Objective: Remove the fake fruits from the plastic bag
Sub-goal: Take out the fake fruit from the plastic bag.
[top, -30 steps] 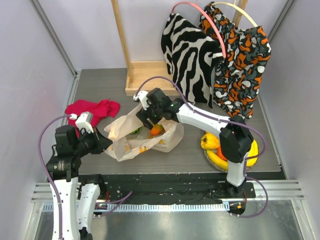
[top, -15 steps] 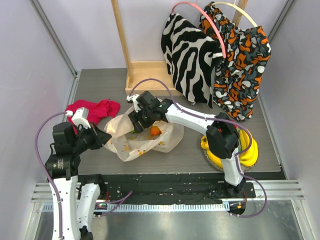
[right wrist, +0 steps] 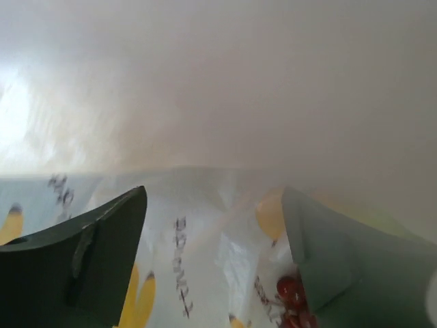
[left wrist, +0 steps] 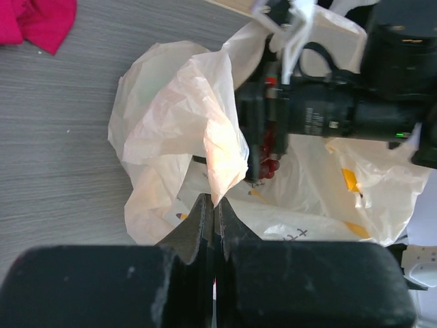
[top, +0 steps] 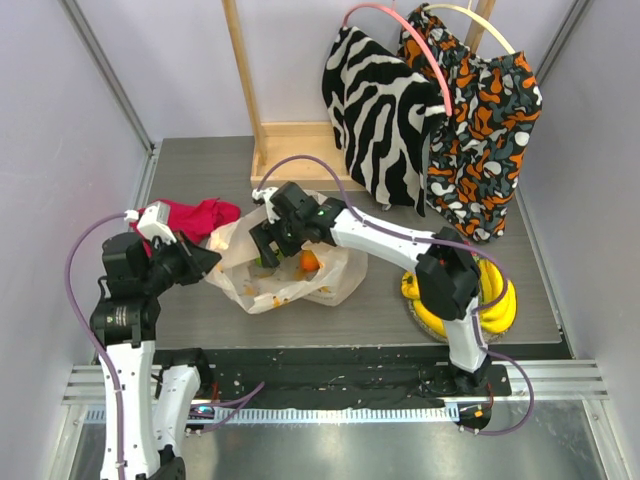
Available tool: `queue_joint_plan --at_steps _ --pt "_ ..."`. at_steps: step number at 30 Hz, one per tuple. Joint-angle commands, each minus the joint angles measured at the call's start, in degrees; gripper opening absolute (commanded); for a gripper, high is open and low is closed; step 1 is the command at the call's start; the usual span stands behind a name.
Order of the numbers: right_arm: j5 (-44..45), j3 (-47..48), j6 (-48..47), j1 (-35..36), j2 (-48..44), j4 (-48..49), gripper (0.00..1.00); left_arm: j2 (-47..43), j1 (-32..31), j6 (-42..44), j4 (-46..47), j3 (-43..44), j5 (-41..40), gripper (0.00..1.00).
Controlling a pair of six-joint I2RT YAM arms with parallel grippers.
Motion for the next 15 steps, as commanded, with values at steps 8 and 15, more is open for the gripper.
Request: queue_joint_plan --at_steps 8,15 --pt "5.3 12.0 9.6 -0.7 11.0 5.0 0.95 1.7 1.2 -0.3 3.2 5.0 6.0 0.00" --pt "7.7 21.5 8.5 -0.7 19.9 6.9 0.91 1.7 1.3 1.2 1.0 5.0 6.4 0.00"
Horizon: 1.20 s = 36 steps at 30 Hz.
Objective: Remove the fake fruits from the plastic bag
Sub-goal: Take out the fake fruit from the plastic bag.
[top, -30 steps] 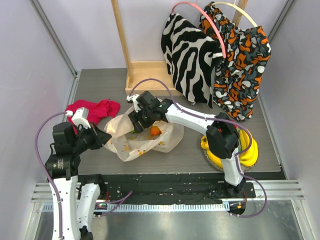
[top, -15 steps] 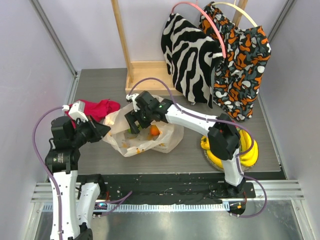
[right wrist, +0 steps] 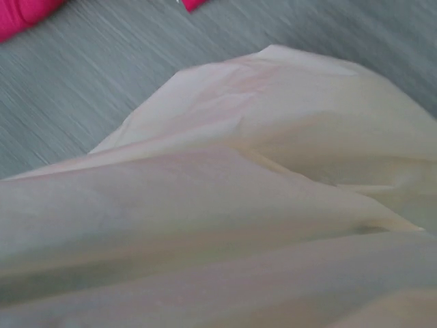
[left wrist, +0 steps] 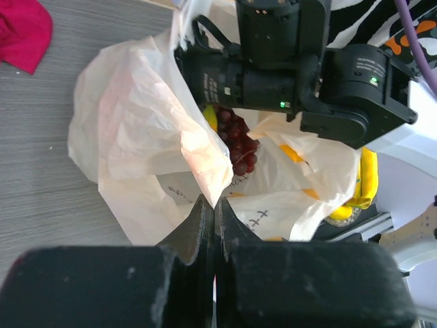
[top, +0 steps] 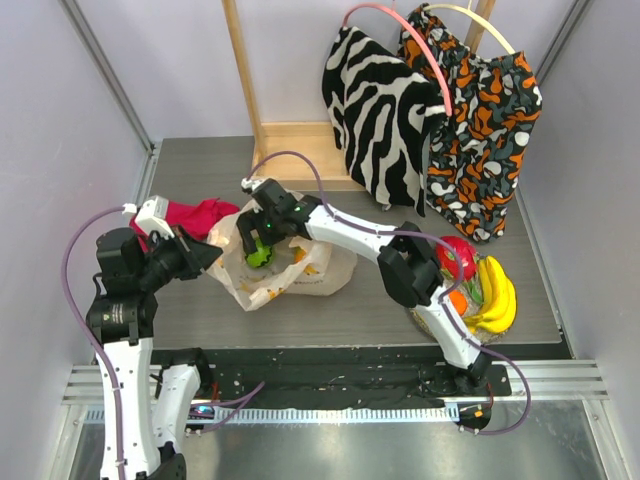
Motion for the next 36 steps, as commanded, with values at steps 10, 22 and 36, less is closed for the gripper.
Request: queue_joint_plan --at_steps 10,22,36 --pt "-5.3 -6.6 -6.0 -1.0 -7.9 1.3 0.53 0.4 0.6 0.5 2.6 -0.4 0.9 0.00" --pt "-31.8 -10.5 -11.9 -6.8 -29.2 3.1 0.36 3.5 0.5 -1.4 11.6 -5.1 0.2 0.00" --pt "-22.2 -5.8 -24.3 -11.4 -39.3 -4.7 0.43 10.1 -0.9 -4.5 19.5 -3.3 2.8 0.00"
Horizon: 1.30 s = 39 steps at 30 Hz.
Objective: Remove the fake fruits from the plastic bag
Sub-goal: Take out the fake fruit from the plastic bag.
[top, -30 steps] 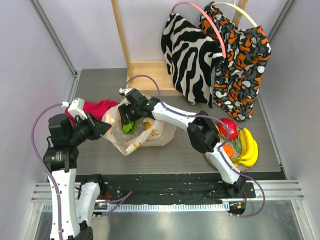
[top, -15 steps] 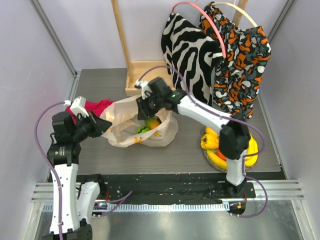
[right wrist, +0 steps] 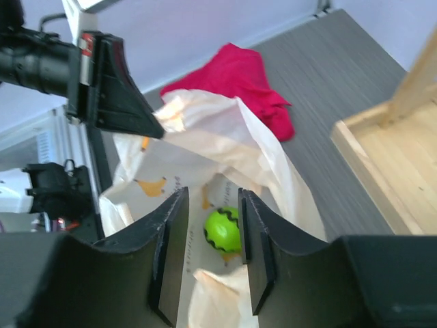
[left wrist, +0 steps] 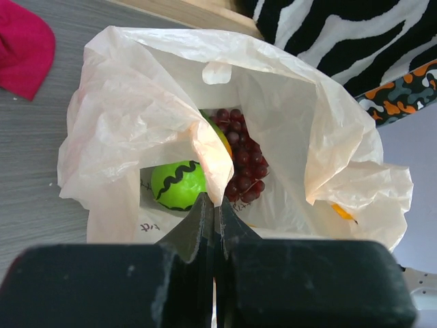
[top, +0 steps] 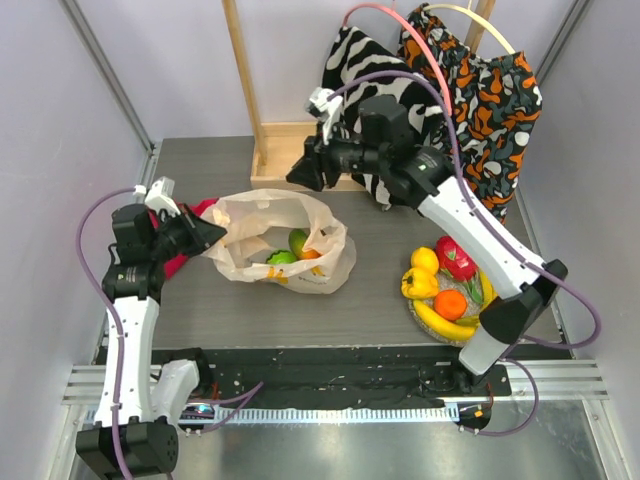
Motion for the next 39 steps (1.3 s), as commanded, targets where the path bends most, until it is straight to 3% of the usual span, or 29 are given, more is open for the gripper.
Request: queue_joint_plan --at_steps 1,9,13,19,25,39 --pt "3.7 -5.0 -5.7 0.2 -3.5 -2.7 0.44 -1.4 -1.0 -1.9 2.4 1.3 2.9 0.00" --pt "13.7 -11.2 -11.7 13.2 7.2 -2.1 0.44 -6.6 -1.0 -1.5 -6.3 -1.8 1.6 0.00" --pt "10.7 -22.1 -14.0 16.2 5.0 -5.0 0.43 -8.5 -1.0 0.0 -7.0 -2.3 0.4 0.00" --pt "10.6 -27.9 -17.4 17.3 1.4 -8.6 0.46 -11.3 -1.0 -0.4 -5.6 -6.1 0.4 0.00" --pt "24.8 -24.1 -14.1 17.3 4.0 1.0 0.61 -14.8 -1.0 -0.2 -8.2 -7.6 0.3 0.00" --pt "28.9 -12.6 -13.9 12.6 22.9 1.9 0.86 -14.2 -0.3 0.9 -8.6 -5.5 -0.6 0.00"
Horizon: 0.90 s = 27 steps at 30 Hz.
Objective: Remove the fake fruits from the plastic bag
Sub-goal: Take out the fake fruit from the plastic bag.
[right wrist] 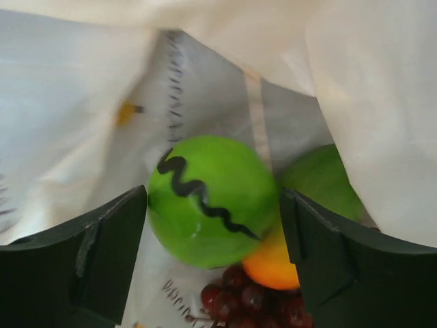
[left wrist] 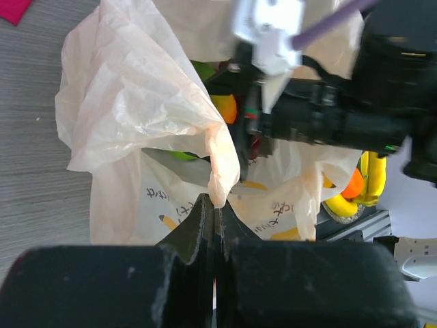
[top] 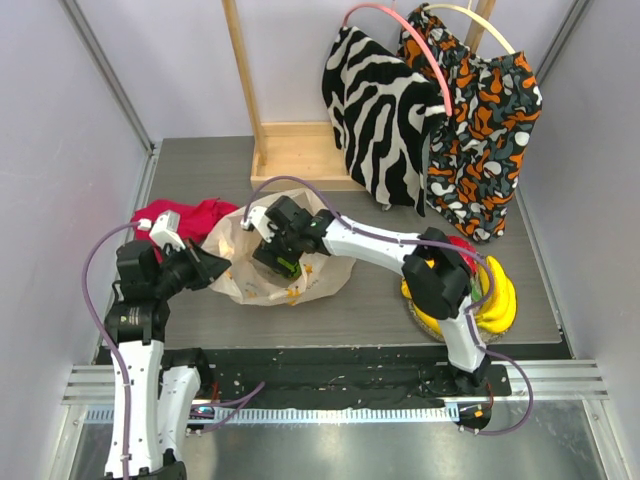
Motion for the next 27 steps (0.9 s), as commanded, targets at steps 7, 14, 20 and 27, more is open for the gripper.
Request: queue_joint_plan --at_steps 7,14,20,27 --pt "-0.3 -0.9 2.2 -1.0 1.9 -2.1 0.95 0.2 0.6 1.1 0.5 2.5 0.3 0.00" --pt "-0.7 1.0 -0.6 -0.8 2.1 -3.2 0.51 0.8 0.6 0.3 2.8 2.2 0.2 0.00" --pt "-5.5 12.5 -1.2 -0.9 -4.8 -4.5 0.39 2.1 0.6 -0.5 5.4 2.0 0.3 0.00" --pt "-11.8 20.0 4.6 -1.9 -14.6 -7.0 0.35 5.3 0.5 -1.0 8.8 2.6 0.8 0.00"
